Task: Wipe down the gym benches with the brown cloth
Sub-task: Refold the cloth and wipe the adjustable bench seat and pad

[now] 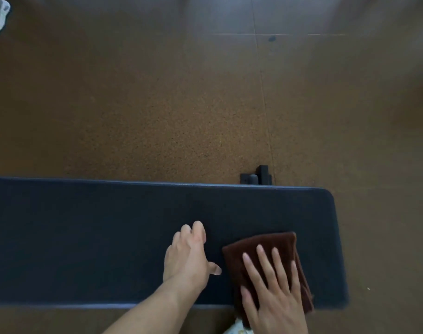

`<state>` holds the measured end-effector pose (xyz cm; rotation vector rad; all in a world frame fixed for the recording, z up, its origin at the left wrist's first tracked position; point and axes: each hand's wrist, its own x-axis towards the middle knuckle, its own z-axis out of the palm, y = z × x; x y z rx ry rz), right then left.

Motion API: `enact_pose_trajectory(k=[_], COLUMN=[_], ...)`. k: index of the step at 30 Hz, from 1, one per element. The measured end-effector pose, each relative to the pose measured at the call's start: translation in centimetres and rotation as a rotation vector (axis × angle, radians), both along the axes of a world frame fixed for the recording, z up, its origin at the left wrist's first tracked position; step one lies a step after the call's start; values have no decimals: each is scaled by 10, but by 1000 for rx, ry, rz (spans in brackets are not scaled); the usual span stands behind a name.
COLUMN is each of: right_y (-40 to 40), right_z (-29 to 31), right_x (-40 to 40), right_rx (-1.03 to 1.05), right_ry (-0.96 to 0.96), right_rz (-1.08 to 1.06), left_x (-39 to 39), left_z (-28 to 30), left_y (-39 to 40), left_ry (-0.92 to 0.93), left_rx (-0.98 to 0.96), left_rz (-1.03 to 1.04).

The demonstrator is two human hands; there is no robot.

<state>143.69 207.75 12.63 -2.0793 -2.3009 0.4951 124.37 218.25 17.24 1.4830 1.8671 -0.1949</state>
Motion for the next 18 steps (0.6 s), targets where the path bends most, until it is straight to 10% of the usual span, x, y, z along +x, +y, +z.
enact_pose_trajectory(k=[10,18], right_y=[159,-22], right_z=[2,9], right_x=[-24,3], right_rx=[-132,-88], right_ry=[-5,-15], right_rz=[-88,-31], left_x=[5,12], left_z=[3,7], left_y=[4,7], left_ry=[40,88], left_rx=[-64,-90], left_rz=[-16,-30])
